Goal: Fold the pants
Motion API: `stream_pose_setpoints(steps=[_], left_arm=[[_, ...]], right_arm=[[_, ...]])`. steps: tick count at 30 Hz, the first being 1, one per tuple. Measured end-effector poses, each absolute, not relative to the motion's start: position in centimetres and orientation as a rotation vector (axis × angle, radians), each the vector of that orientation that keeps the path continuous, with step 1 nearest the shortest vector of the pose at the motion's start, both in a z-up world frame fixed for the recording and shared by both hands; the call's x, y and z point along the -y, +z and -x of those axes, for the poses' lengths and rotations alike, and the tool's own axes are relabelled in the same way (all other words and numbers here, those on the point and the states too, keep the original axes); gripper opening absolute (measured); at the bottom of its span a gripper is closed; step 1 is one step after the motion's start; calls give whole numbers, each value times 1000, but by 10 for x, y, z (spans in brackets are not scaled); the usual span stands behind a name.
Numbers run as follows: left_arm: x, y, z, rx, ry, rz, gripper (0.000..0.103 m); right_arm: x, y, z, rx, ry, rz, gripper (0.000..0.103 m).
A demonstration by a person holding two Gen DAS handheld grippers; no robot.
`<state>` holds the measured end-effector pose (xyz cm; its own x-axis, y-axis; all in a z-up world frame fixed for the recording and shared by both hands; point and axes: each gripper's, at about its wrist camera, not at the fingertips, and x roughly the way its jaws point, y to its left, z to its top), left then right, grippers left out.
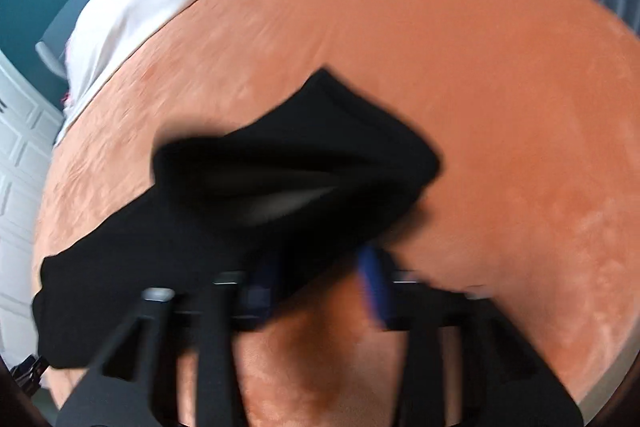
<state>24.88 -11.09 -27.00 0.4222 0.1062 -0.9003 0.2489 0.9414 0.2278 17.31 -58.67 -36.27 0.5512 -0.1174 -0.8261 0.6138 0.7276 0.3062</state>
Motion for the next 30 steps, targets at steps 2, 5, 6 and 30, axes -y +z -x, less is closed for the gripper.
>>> stream_pose_setpoints(steps=[2,5,6,30], left_arm=[[116,-271,-249,-1137,-102,-358,67],[123,-271,-250,-1134,-108,-355,67],[125,-272,-252,-1133,-112,-355,67],[221,-280,-282,-1153,-164,-412,75]], right_arm=[[589,-358,-181,-900,-470,-543,81],[602,-358,-185,-912,-477,-485,81],[608,-363,-184,-916,-474,-496,80],[606,-337,-237,-983,-308,-187,7]])
